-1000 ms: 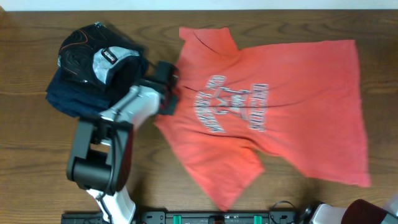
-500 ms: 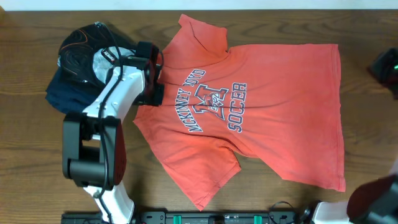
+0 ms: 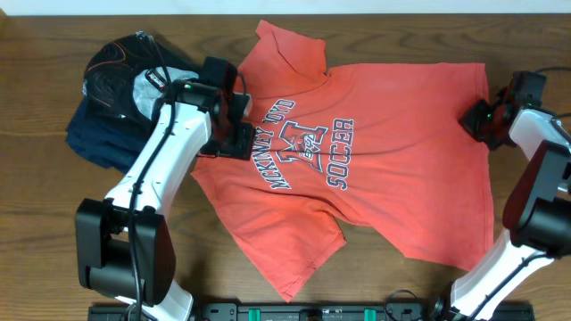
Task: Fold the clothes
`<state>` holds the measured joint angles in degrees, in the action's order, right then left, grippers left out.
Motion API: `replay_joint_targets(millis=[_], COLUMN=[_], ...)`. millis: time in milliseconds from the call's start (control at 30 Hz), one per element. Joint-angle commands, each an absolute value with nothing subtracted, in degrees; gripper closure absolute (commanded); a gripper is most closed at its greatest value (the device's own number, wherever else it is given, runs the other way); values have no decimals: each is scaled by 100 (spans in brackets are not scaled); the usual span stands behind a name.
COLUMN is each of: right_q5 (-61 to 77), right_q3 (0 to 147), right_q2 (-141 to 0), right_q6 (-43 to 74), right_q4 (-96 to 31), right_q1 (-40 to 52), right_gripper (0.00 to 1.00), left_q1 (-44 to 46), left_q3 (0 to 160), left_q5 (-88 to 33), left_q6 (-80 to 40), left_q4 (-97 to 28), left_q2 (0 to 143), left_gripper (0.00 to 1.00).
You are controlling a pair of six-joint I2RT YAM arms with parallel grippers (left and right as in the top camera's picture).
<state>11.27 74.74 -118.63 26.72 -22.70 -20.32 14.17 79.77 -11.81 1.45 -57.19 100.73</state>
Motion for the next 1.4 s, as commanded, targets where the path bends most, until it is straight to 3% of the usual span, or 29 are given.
replay_joint_targets(millis=[0,167,533,800,867,967,1200,1367], right_q5=[167,-355,1081,2298,2298,2294,1905,1415], right_q3=[7389,7909,9824,10298,10298,10298,10280,9880], right_q2=[-12571,-12980,-12951,-12138,-11780,-11330,-10971,-11181], right_q6=[3251,3253,2936,2143,1981,1855,1702,1597], right_q4=[-1997,-1721,-2532,-3203,-3345,-3548,-4318,-4554], right_q1=[-2034,-2276,-2799,-3118,-3140,-3135,-3026,-2764], right_gripper=[99,99,98,84,84,84,85,85], left_q1=[1529,1710,2327,2381,2381,2381,2086,1402], left_q3=[8071,8071,7308,5951,5712,5365,5083,5223], left_q5=[-1308,-1310,-1284,-1282,-1282,-1280,836,991], left_q6=[73,-54,-139,-161,-161,-163,-913,-910], left_q4=[-5806,-5916,-5999,-4998,-4853,-4578,-4292,-4346], left_q2=[10029,10031,10097,10171,10193,10197,10189,10189], left_gripper=[41,37,36,38,49,74,89,91])
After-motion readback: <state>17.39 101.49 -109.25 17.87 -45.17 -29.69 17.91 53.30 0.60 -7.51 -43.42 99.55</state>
